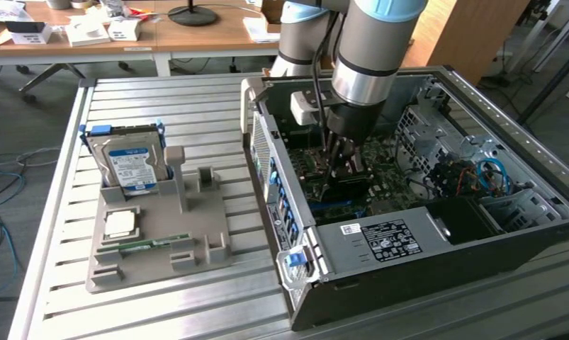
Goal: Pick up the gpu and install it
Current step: 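Press down on the gpu until it lock into place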
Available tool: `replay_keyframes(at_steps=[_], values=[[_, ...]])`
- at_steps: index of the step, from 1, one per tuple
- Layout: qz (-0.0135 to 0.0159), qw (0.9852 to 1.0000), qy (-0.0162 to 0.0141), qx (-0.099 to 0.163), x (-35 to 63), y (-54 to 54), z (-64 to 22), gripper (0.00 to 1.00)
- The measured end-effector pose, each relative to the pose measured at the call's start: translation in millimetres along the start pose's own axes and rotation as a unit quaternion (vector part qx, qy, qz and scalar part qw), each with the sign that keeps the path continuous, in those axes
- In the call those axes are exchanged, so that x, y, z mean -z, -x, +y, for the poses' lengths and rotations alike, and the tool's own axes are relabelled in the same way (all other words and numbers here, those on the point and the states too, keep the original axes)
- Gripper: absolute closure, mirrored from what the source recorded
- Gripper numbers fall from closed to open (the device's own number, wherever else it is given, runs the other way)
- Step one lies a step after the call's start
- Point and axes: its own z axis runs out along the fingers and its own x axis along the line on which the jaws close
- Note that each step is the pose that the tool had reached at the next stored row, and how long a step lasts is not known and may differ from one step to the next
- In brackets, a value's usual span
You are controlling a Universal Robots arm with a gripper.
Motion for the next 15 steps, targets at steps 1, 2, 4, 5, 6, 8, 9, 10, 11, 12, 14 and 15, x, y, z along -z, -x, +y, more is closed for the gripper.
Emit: replay_keyframes(at_steps=[1,2,4,5,6,8,9,10,11,12,14,15], values=[[0.0,1.0,0.0,0.0,0.0,0.0,0.0,0.89],[0.0,1.0,0.0,0.0,0.0,0.0,0.0,0.89],[0.0001,1.0,0.0001,0.0,-0.1,-0.1,0.0,0.89],[0.0002,1.0,0.0001,0.0,-0.2,-0.2,0.1,0.89],[0.0002,1.0,0.0001,0.0,-0.6,-0.2,0.1,0.89],[0.0002,1.0,0.0001,0.0,-0.8,-0.1,0.2,0.89],[0.0002,1.0,0.0001,0.0,-0.9,-0.1,0.2,0.89],[0.0001,1.0,0.0001,0.0,-0.9,-0.1,0.2,0.89],[0.0001,1.0,0.0,0.0,-1.0,-0.1,0.2,0.89],[0.0,1.0,0.0,0.0,-1.0,-0.1,0.2,0.89],[0.0001,1.0,0.0001,0.0,-1.7,-0.1,0.2,0.89],[0.0003,1.0,0.0002,0.0,-1.9,-0.1,0.2,0.89]])
